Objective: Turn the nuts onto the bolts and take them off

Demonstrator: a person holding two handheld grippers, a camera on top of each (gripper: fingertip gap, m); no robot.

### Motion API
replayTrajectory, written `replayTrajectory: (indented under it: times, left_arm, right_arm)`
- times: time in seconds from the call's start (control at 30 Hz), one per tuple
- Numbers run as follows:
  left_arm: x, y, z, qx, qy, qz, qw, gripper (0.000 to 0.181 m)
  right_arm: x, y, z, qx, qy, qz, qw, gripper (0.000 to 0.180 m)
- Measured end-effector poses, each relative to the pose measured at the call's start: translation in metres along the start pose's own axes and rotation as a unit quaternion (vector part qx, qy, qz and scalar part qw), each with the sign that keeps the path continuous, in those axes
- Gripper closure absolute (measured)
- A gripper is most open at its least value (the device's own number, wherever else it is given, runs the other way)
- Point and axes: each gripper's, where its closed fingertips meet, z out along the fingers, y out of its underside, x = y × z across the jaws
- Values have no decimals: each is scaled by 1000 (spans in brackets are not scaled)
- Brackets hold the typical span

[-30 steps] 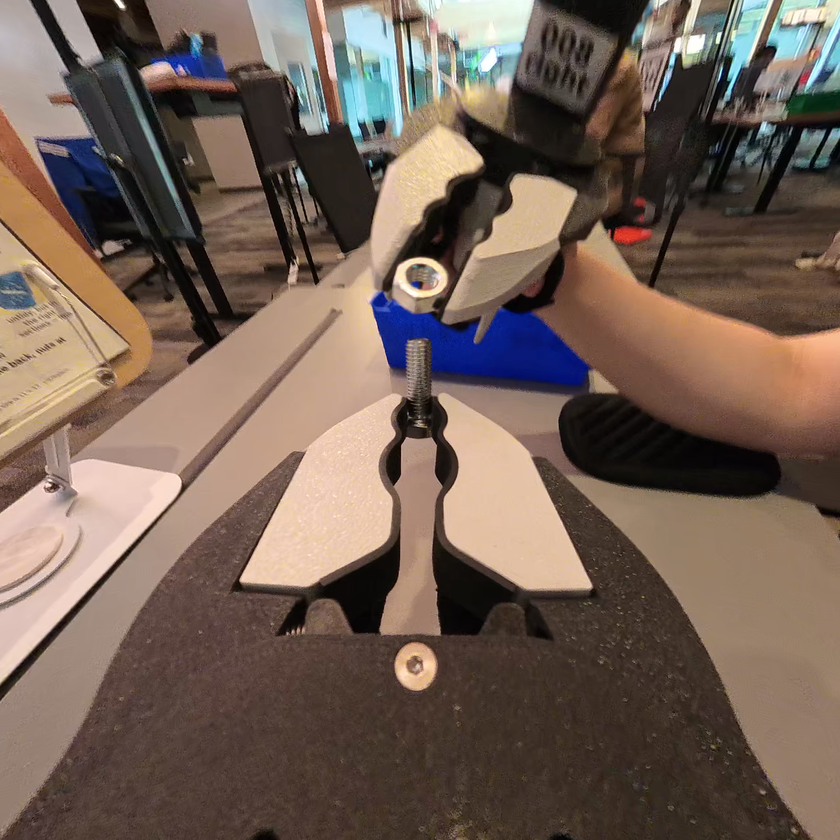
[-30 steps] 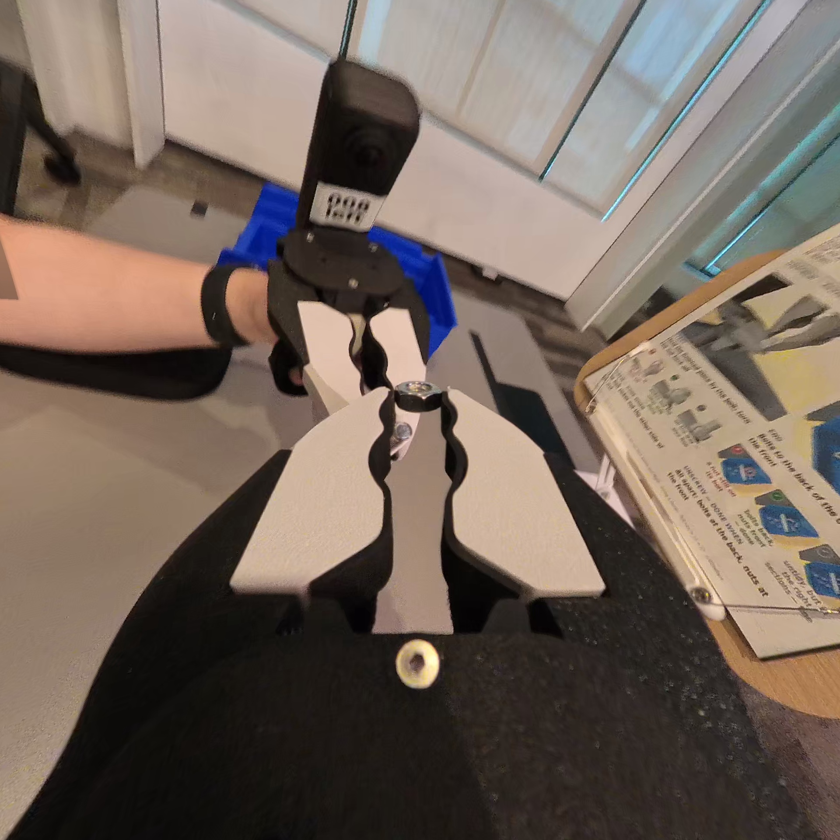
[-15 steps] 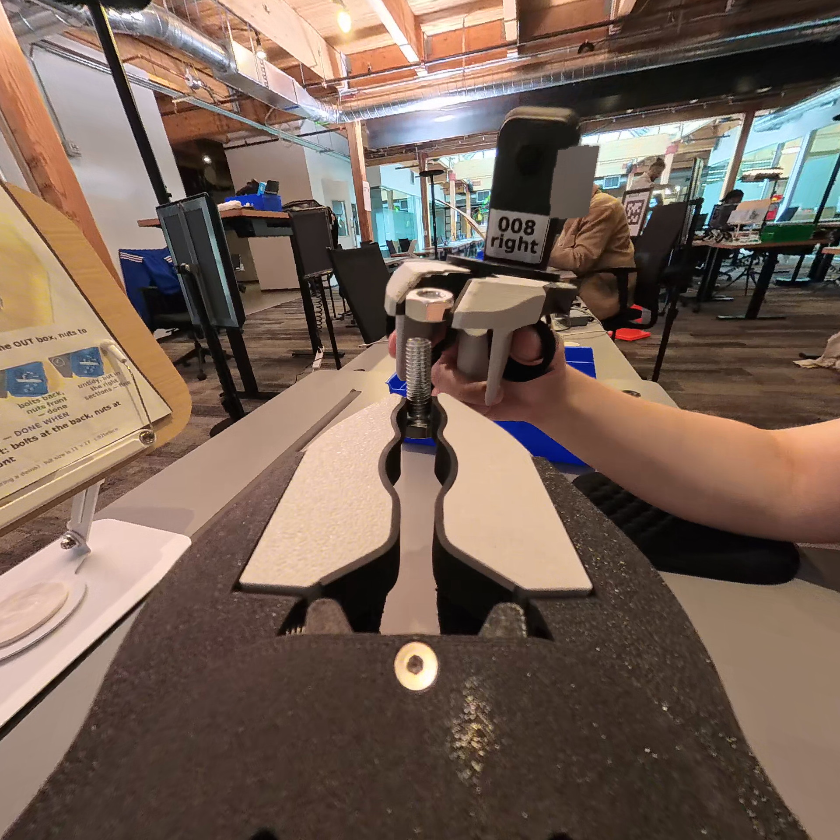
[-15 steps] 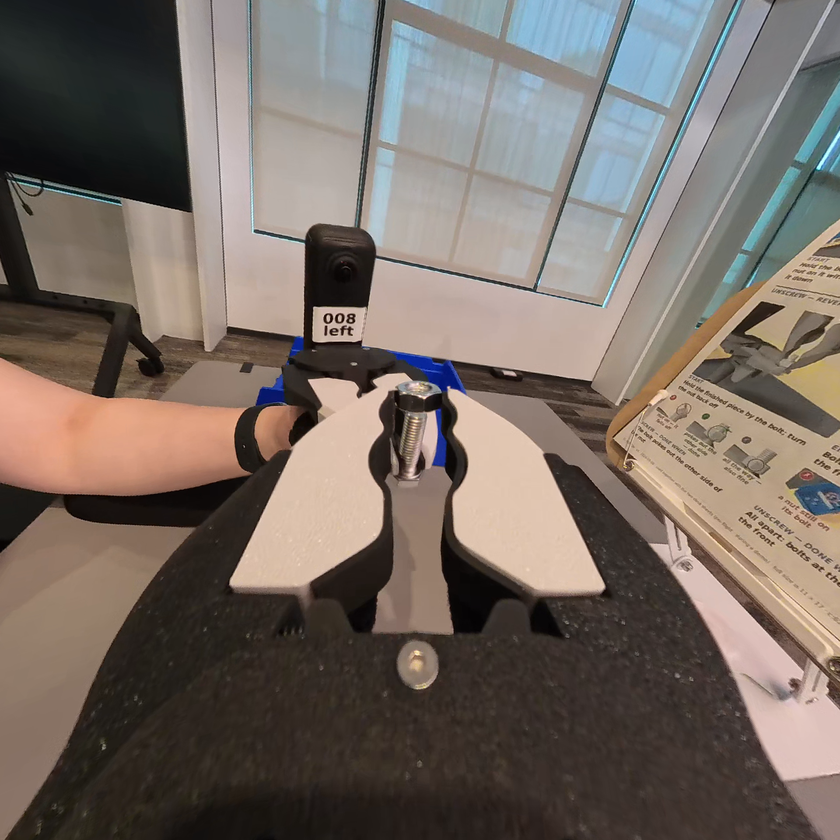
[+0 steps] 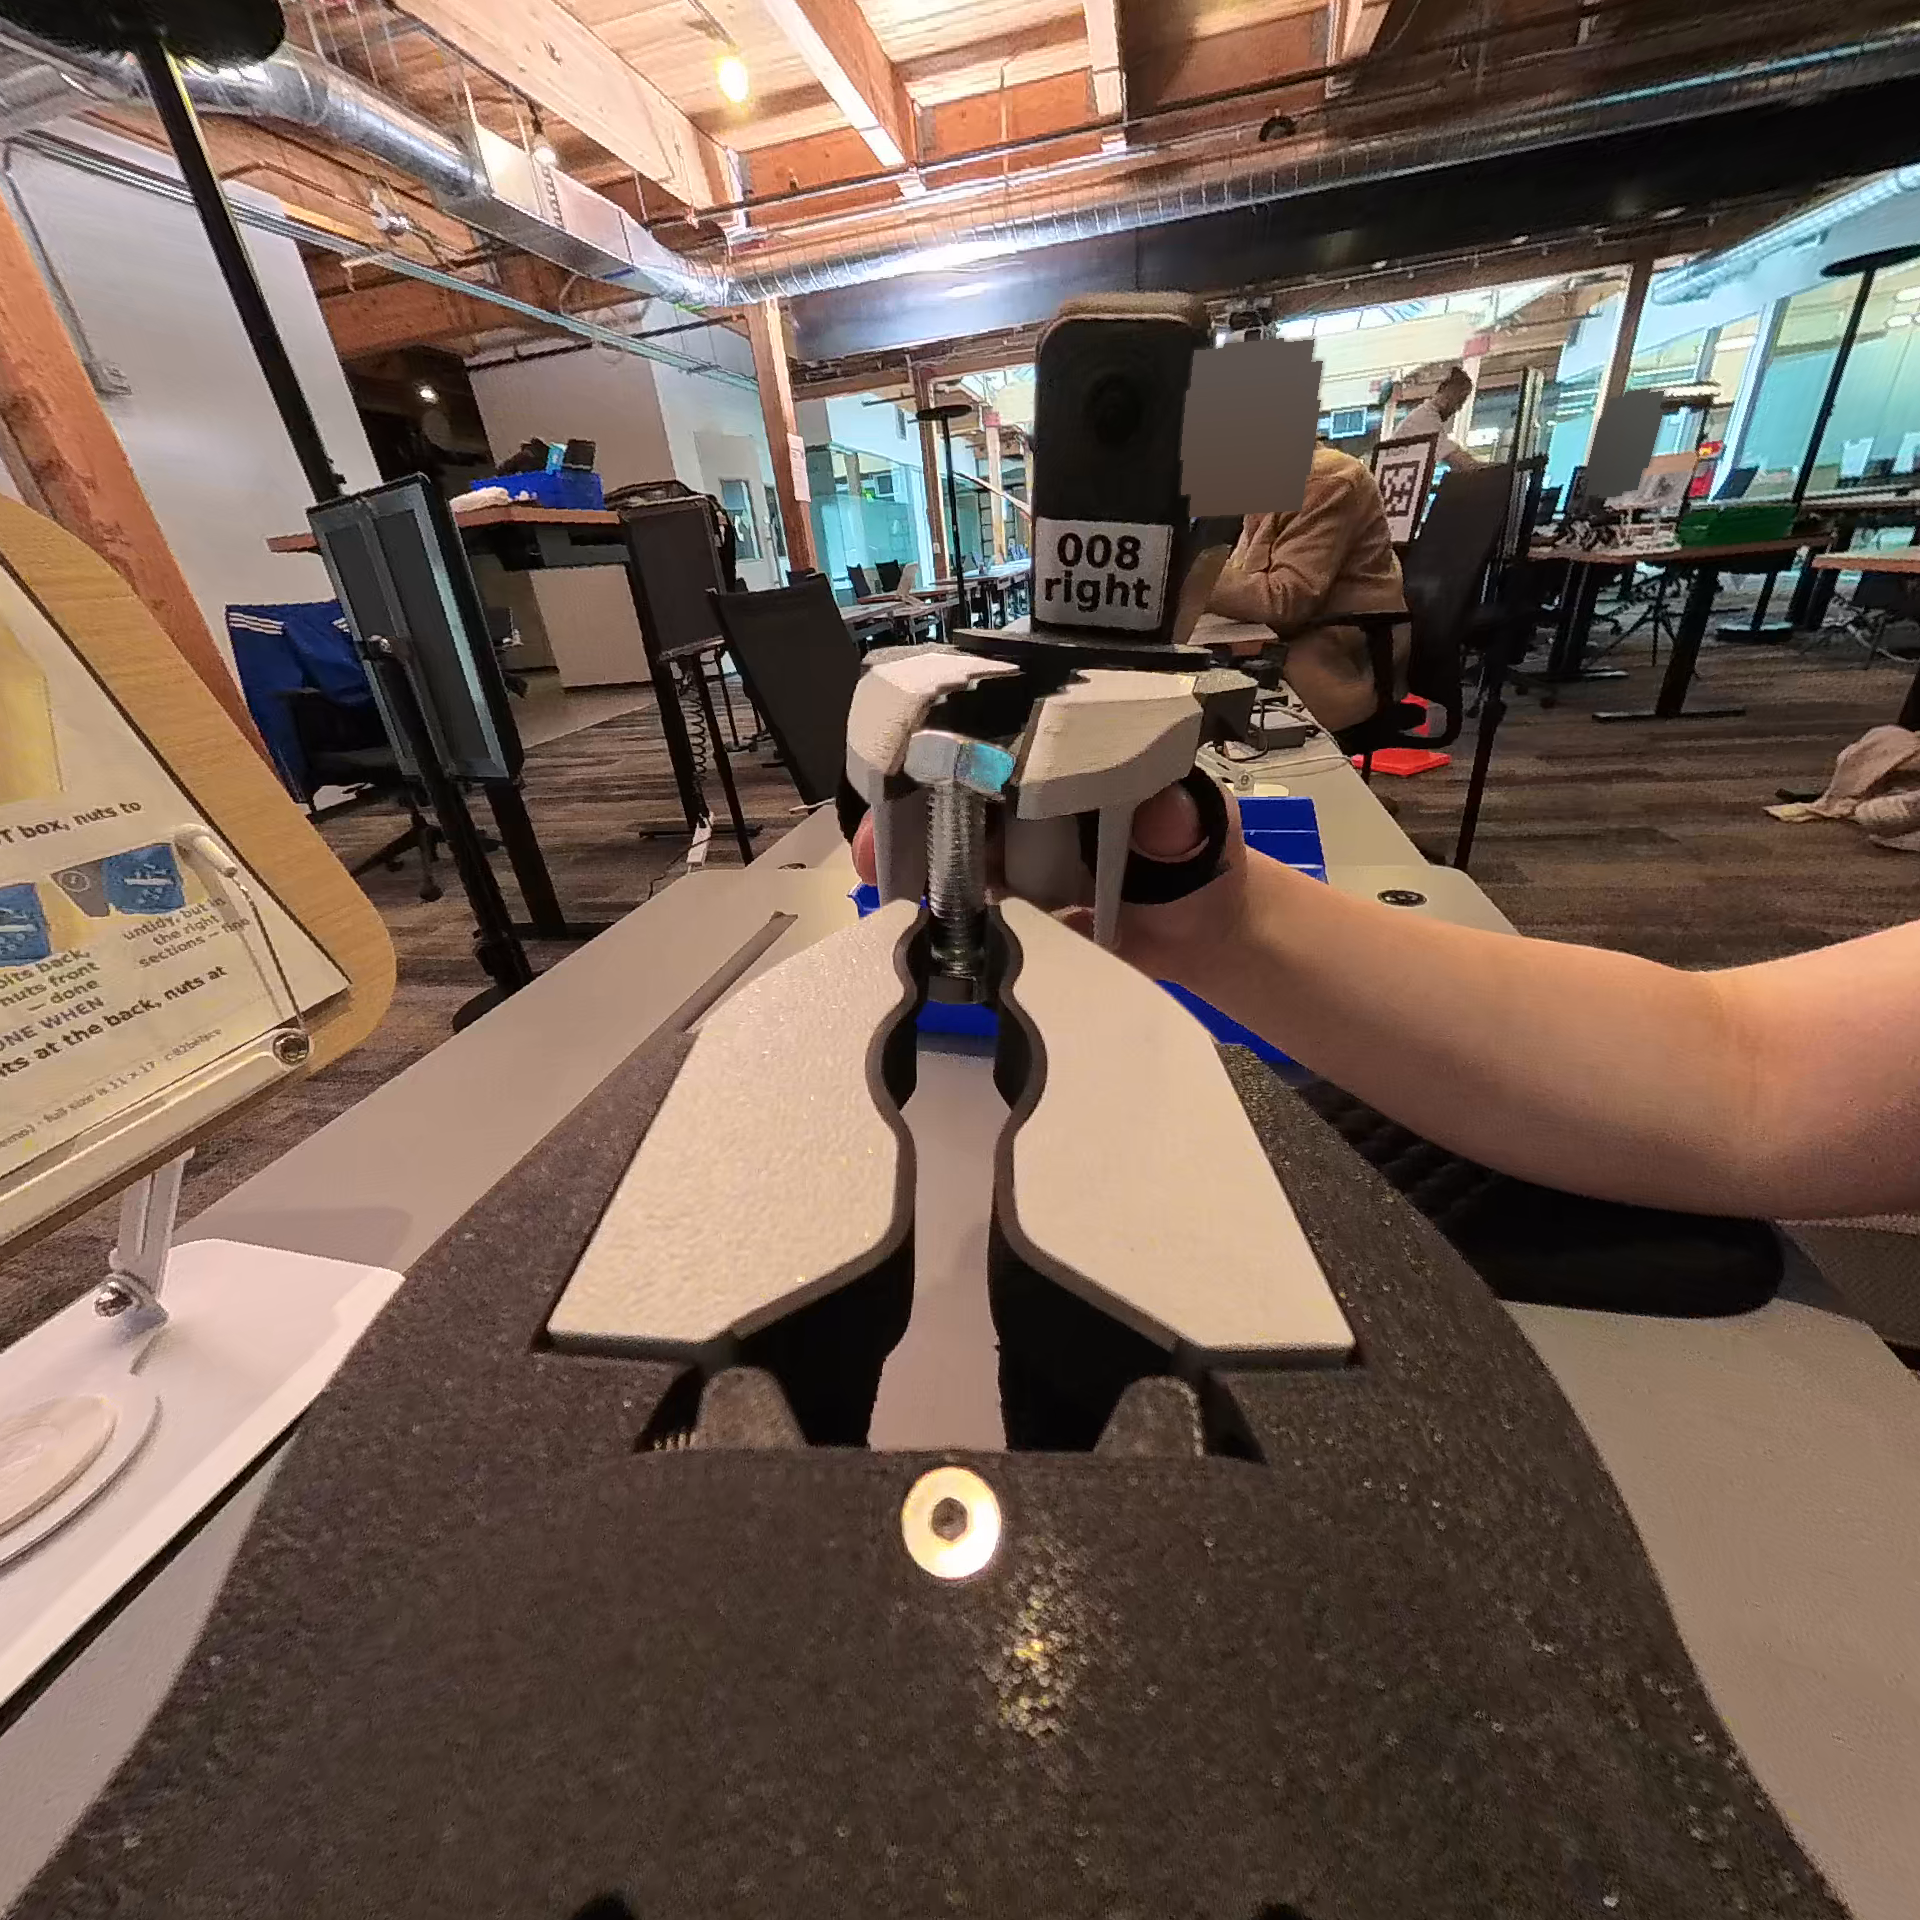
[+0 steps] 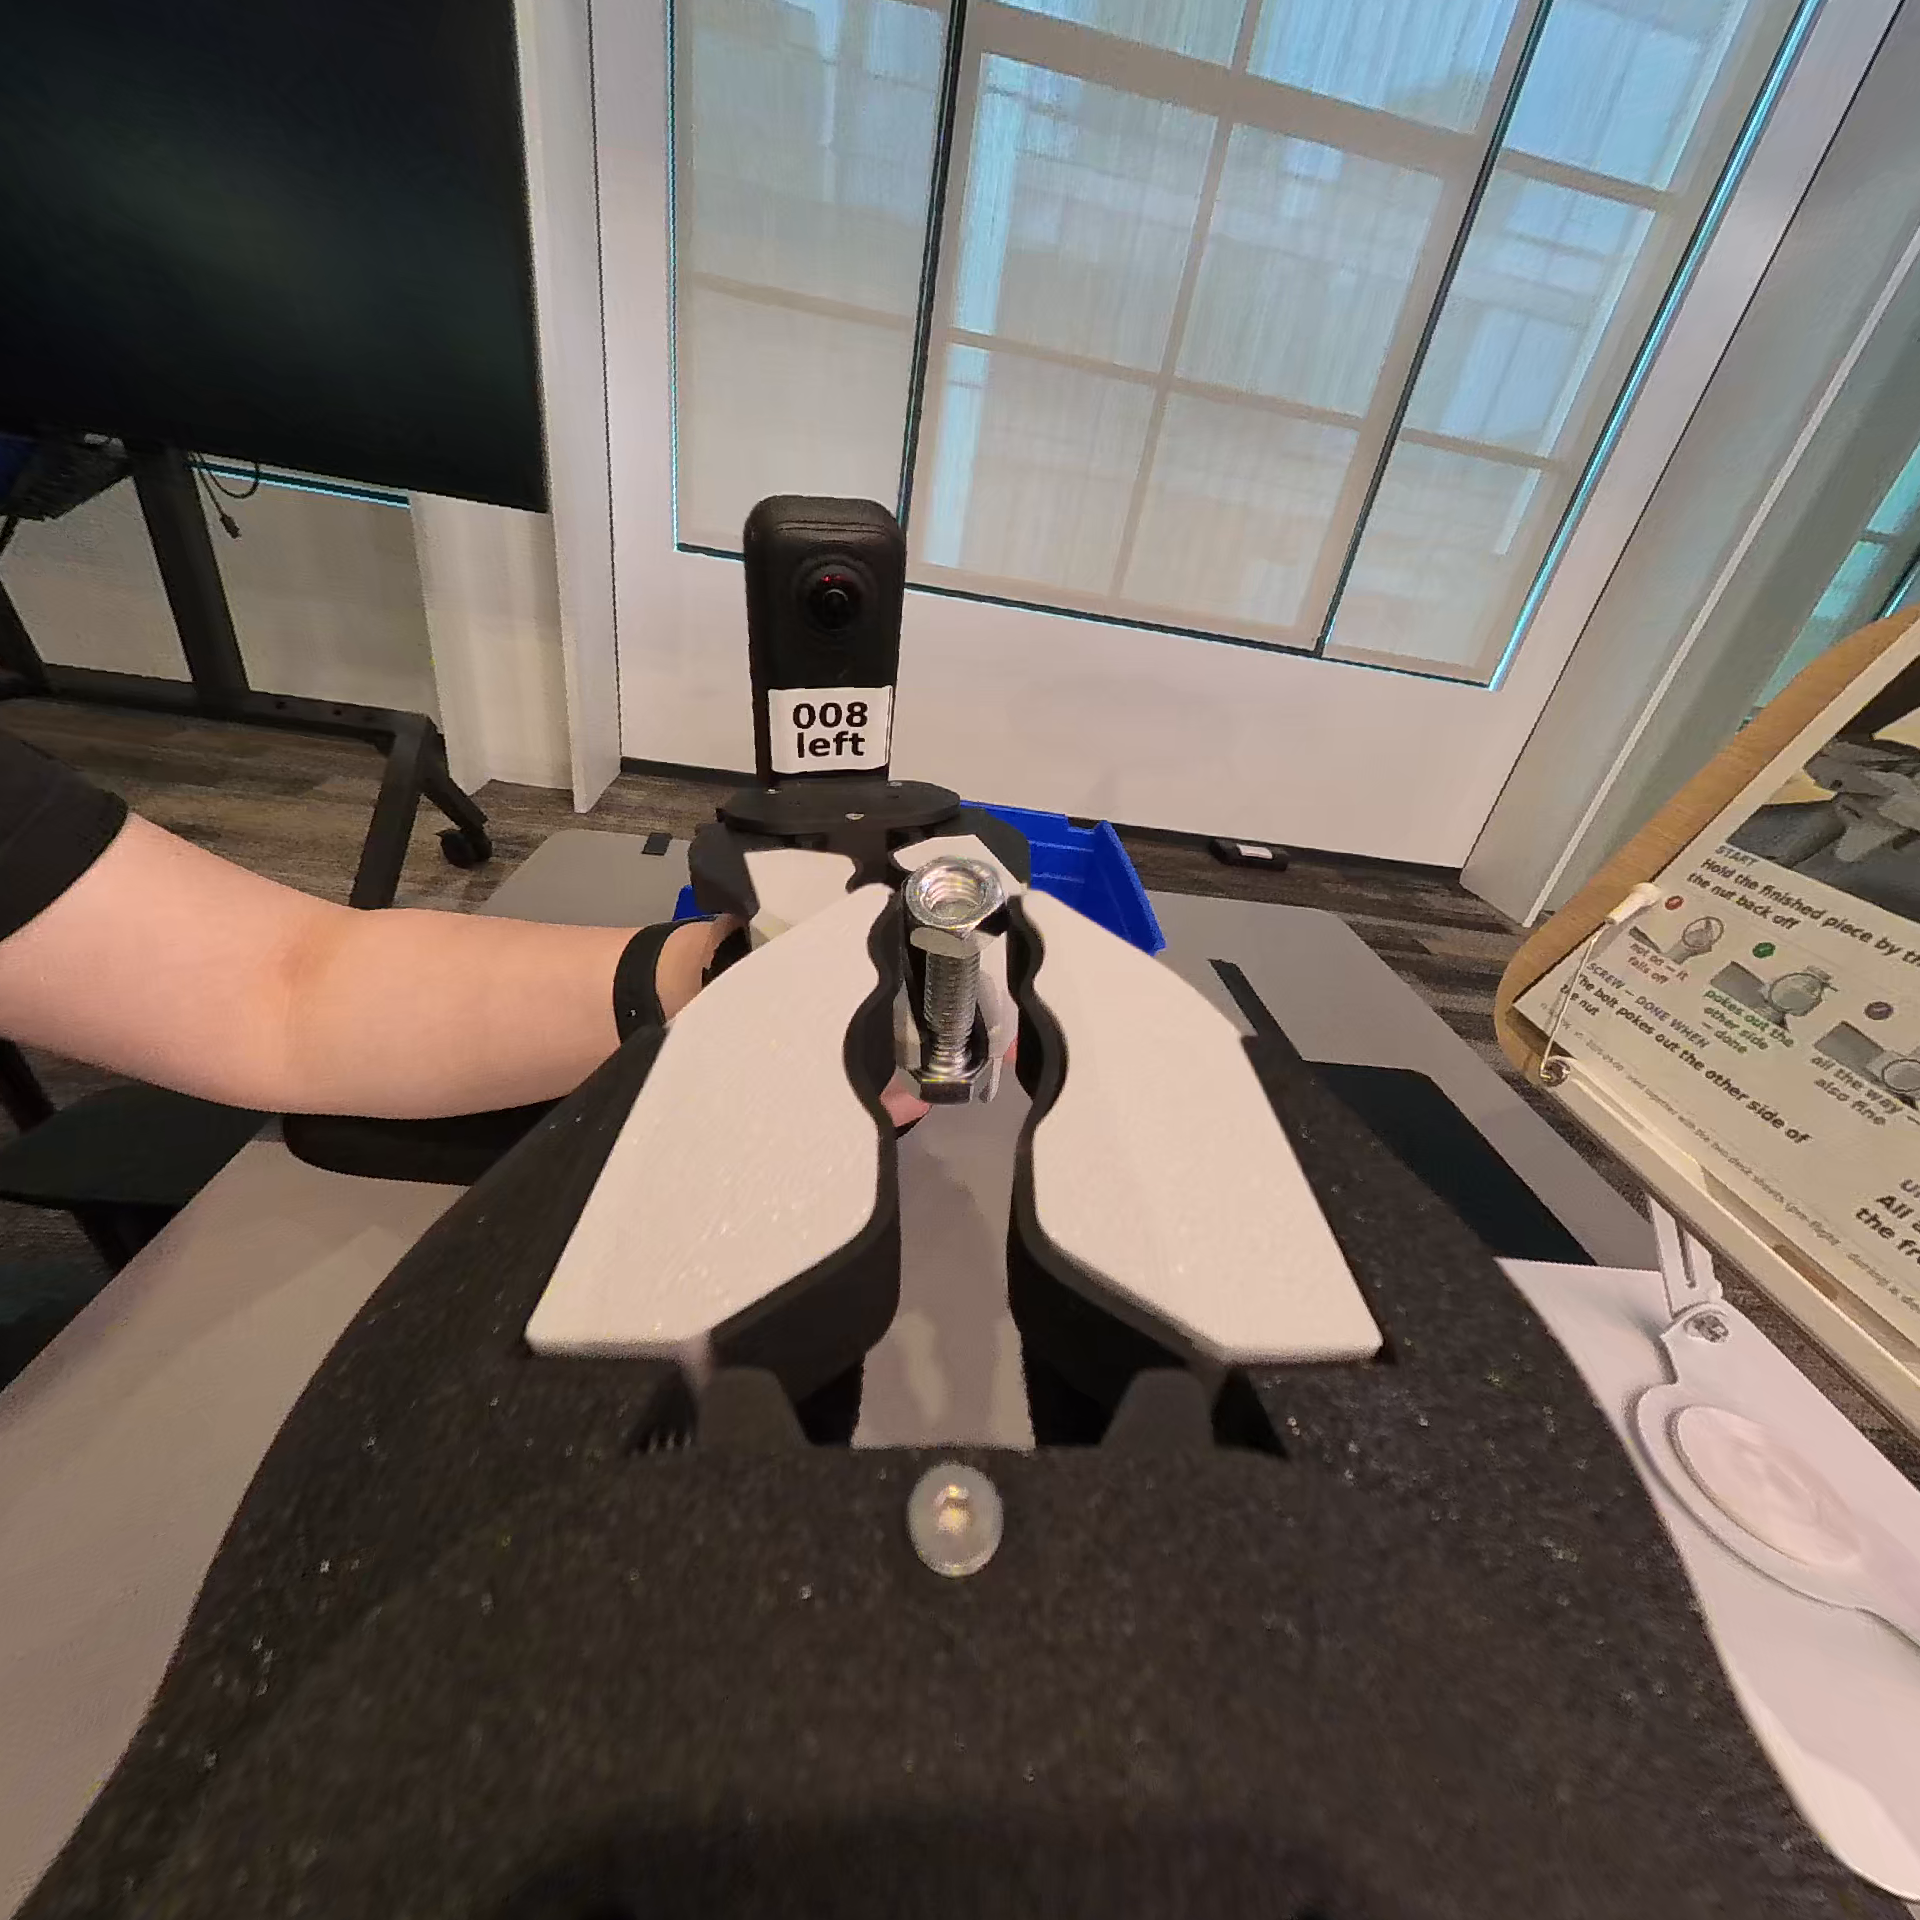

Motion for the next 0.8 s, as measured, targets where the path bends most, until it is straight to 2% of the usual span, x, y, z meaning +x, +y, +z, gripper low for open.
replayTrajectory:
  times: [0.27, 0.67, 0.8]
  left_arm:
    - [10, 9, -3, -45, 36, 17, 998, 171]
    - [60, 24, -8, -87, 199, -18, 976, 172]
    - [61, 28, -7, -97, 199, -12, 975, 172]
  right_arm:
    - [-9, 9, -4, -52, -28, 0, 998, 162]
    - [-57, 21, -19, -106, -174, 8, 979, 162]
    - [-62, 26, -19, -122, -183, 10, 975, 162]
